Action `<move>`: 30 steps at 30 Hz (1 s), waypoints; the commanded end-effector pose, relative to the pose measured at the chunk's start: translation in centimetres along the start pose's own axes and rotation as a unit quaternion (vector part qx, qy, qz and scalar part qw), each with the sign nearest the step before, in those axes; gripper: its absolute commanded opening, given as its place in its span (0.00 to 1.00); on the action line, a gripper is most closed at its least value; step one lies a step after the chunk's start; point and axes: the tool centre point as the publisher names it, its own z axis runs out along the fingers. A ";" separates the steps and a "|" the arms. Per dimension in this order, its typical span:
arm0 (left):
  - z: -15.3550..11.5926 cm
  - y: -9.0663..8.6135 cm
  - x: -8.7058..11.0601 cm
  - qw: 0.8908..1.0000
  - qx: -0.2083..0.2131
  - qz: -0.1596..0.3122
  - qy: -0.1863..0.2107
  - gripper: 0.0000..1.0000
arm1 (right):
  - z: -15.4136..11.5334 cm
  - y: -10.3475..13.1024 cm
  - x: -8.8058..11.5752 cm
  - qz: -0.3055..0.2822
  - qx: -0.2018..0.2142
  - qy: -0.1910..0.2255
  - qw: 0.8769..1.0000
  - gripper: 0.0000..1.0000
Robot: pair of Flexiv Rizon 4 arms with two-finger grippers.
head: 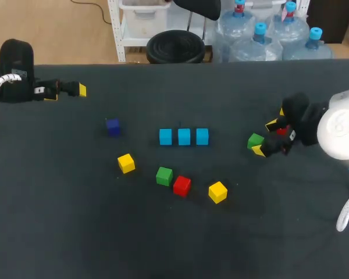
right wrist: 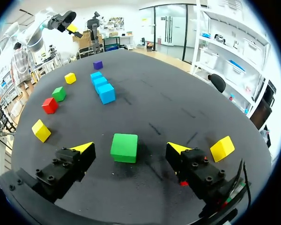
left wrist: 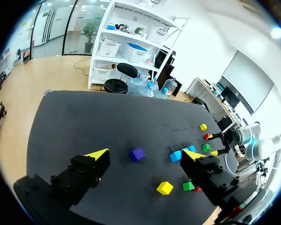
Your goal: Place the blue cubes, place green cubes on the blue cubes, place the yellow cubes on the green cubes, then place the red cubes on the yellow cubes, and place purple cube on the red cubes.
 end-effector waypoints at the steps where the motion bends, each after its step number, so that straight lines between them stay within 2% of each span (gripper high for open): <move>1: 0.0 -0.1 -0.1 1.000 -0.003 -0.001 0.002 1.00 | 0.2 -0.2 0.2 0.000 -0.004 -0.004 1.000 0.71; 4: 0.0 -0.1 -0.1 1.000 -0.003 -0.001 0.002 1.00 | 0.5 -0.1 0.2 0.000 -0.007 -0.003 1.000 0.62; 6: 0.0 -0.1 -0.1 1.000 -0.003 -0.001 0.002 1.00 | 0.6 0.1 0.2 0.000 -0.009 -0.004 1.000 0.50; 12: 0.0 -0.1 -0.1 1.000 -0.003 -0.001 0.002 1.00 | 1.1 0.4 0.2 0.000 -0.015 -0.003 1.000 0.44; 14: 0.0 -0.1 -0.1 1.000 -0.003 -0.001 0.002 1.00 | 1.3 0.4 0.3 0.000 -0.017 -0.003 1.000 0.37; 15: 0.0 -0.1 -0.1 1.000 -0.003 -0.001 0.002 1.00 | 1.3 0.4 0.3 0.000 -0.017 -0.003 1.000 0.32; 17: 0.0 -0.1 -0.1 1.000 -0.003 -0.001 0.002 1.00 | 1.4 0.3 0.2 0.000 -0.017 -0.004 1.000 0.14; 19: 0.0 -0.1 -0.1 1.000 -0.003 -0.001 0.002 1.00 | 1.4 0.3 0.1 -0.001 -0.017 -0.005 1.000 0.00; 26: 0.0 -0.1 -0.1 1.000 -0.003 -0.001 0.002 1.00 | 1.2 0.1 -0.6 -0.011 -0.018 -0.012 1.000 0.00; 30: 0.0 -0.1 -0.1 1.000 -0.003 -0.001 0.002 1.00 | 0.7 0.0 -1.5 -0.041 -0.038 -0.016 0.998 0.00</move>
